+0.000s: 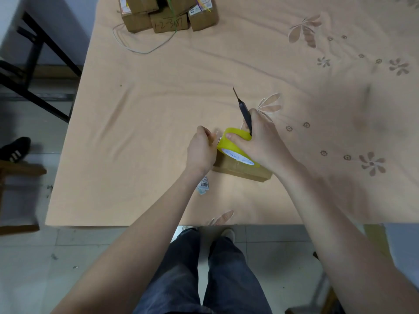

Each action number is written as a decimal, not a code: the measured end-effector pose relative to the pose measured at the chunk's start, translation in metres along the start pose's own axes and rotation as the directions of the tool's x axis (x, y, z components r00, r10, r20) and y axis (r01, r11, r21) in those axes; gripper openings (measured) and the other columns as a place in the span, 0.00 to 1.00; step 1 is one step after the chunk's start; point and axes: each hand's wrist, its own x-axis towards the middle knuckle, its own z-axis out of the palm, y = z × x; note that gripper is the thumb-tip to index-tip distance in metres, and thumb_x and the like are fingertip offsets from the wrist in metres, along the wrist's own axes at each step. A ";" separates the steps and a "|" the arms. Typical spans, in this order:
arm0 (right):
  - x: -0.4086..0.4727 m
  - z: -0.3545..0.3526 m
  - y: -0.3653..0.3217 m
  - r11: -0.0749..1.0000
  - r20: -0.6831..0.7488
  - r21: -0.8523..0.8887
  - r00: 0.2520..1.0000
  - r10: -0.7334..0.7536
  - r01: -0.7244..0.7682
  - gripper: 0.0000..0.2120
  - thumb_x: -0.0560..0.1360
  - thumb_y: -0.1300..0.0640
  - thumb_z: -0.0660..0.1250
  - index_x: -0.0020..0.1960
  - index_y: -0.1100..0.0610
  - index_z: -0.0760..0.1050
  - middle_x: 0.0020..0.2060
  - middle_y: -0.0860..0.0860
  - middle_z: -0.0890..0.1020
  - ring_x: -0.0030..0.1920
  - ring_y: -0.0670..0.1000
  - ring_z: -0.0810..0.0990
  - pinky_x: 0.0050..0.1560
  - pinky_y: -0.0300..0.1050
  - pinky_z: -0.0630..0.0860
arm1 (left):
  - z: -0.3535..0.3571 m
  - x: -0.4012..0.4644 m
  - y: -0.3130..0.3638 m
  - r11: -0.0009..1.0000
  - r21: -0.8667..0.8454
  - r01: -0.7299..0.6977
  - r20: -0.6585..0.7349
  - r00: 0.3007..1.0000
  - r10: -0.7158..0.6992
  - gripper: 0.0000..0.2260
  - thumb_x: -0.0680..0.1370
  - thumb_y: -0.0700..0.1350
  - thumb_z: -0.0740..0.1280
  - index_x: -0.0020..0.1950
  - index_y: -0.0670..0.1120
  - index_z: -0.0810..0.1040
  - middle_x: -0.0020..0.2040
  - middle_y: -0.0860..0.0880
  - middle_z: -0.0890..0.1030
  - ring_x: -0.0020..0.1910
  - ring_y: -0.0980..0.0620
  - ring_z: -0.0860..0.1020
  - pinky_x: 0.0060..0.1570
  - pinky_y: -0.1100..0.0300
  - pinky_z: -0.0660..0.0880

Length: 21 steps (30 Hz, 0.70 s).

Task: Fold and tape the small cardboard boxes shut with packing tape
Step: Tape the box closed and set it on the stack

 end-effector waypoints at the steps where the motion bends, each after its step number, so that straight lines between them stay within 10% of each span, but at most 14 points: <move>1: -0.001 -0.002 0.000 1.000 -0.005 -0.016 1.000 -0.014 0.014 0.20 0.72 0.46 0.70 0.44 0.58 0.64 0.35 0.54 0.72 0.41 0.58 0.73 0.48 0.50 0.67 | 0.000 -0.003 -0.001 1.000 -0.017 -0.007 -0.013 1.000 0.007 0.03 0.79 0.40 0.60 0.49 0.43 0.66 0.49 0.41 0.78 0.47 0.41 0.74 0.44 0.54 0.68; 8: -0.006 -0.011 0.009 0.996 0.095 -0.017 0.992 0.086 -0.085 0.25 0.71 0.44 0.70 0.55 0.61 0.68 0.51 0.58 0.74 0.54 0.58 0.71 0.49 0.49 0.69 | 0.003 -0.015 -0.001 1.000 -0.029 -0.011 -0.019 1.000 0.010 0.05 0.80 0.36 0.57 0.55 0.40 0.68 0.45 0.45 0.76 0.47 0.41 0.75 0.41 0.55 0.67; 14: -0.011 -0.033 0.009 0.999 0.012 -0.035 1.000 0.023 -0.022 0.21 0.70 0.44 0.72 0.43 0.57 0.64 0.34 0.46 0.68 0.35 0.44 0.68 0.33 0.31 0.64 | -0.012 -0.018 0.020 0.994 0.005 -0.110 -0.031 0.993 0.110 0.09 0.75 0.30 0.56 0.49 0.41 0.72 0.49 0.42 0.79 0.50 0.42 0.75 0.48 0.55 0.70; 21: -0.019 -0.058 0.018 0.983 0.042 -0.110 0.988 0.150 -0.145 0.28 0.66 0.36 0.70 0.48 0.59 0.69 0.38 0.50 0.73 0.40 0.52 0.72 0.37 0.47 0.67 | -0.028 -0.016 0.031 0.989 -0.077 -0.126 -0.026 0.992 0.124 0.11 0.75 0.30 0.54 0.46 0.44 0.71 0.43 0.51 0.75 0.50 0.43 0.77 0.51 0.51 0.75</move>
